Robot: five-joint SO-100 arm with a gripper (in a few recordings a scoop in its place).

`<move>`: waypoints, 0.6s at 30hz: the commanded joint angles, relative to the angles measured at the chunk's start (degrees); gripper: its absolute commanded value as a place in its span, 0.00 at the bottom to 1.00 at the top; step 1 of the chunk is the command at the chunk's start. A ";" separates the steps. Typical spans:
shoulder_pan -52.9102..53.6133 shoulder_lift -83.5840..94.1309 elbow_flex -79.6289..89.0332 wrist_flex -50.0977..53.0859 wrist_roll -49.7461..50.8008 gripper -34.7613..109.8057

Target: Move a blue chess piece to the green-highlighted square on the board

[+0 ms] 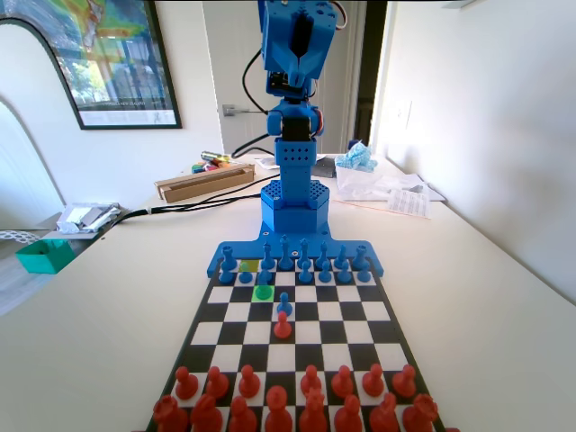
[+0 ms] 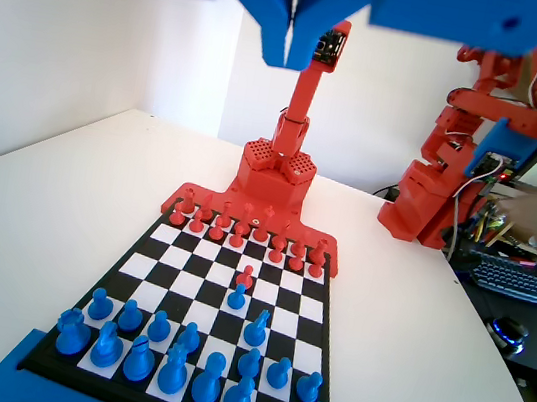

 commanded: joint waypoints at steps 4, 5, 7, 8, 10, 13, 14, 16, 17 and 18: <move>0.26 0.18 0.09 -0.18 -0.18 0.25; 0.26 0.18 0.09 -0.18 -0.18 0.25; 0.26 0.18 0.09 -0.18 -0.18 0.25; 0.26 0.18 0.09 -0.18 -0.18 0.25; 0.26 0.18 0.09 -0.18 -0.18 0.25; 0.26 0.18 0.09 -0.18 -0.18 0.25; 0.26 0.18 0.09 -0.18 -0.18 0.25; 0.26 0.18 0.09 -0.18 -0.18 0.25; 0.26 0.18 0.09 -0.18 -0.18 0.25; 0.26 0.18 0.09 -0.18 -0.18 0.25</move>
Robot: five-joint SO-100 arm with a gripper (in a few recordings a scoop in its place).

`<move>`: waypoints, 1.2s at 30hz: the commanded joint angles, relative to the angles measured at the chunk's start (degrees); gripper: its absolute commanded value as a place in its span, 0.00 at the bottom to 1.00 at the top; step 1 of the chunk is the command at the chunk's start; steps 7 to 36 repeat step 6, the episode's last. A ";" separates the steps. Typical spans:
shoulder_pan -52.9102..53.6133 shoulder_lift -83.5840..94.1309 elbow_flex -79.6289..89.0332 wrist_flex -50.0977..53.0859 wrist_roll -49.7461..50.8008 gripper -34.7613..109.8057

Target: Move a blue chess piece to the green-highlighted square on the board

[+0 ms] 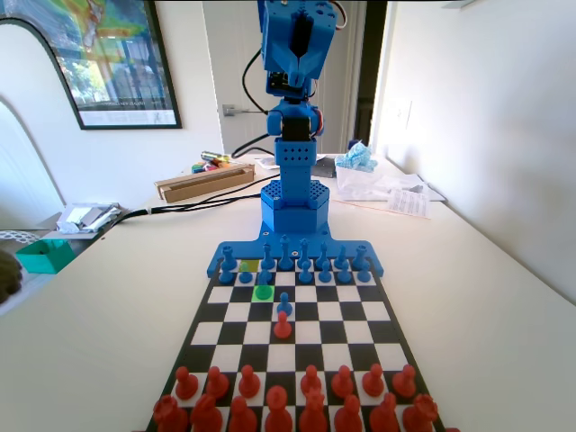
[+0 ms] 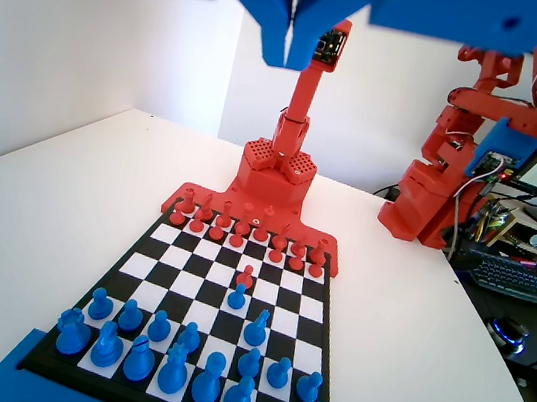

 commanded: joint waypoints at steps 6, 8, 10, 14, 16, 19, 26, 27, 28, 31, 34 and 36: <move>0.26 0.18 0.09 -0.18 -0.18 0.25; 0.26 0.18 0.09 -0.18 -0.18 0.25; 0.26 0.18 0.09 -0.18 -0.18 0.25; 0.26 0.18 0.09 -0.18 -0.18 0.25; 0.26 0.18 0.09 -0.18 -0.18 0.25; 0.26 0.18 0.09 -0.18 -0.18 0.25; 0.26 0.18 0.09 -0.18 -0.18 0.25; 0.26 0.18 0.09 -0.18 -0.18 0.25; 0.26 0.18 0.09 -0.18 -0.18 0.25; 0.26 0.18 0.09 -0.18 -0.18 0.25; 0.26 0.18 0.09 -0.18 -0.18 0.25; 0.26 0.18 0.09 -0.18 -0.18 0.25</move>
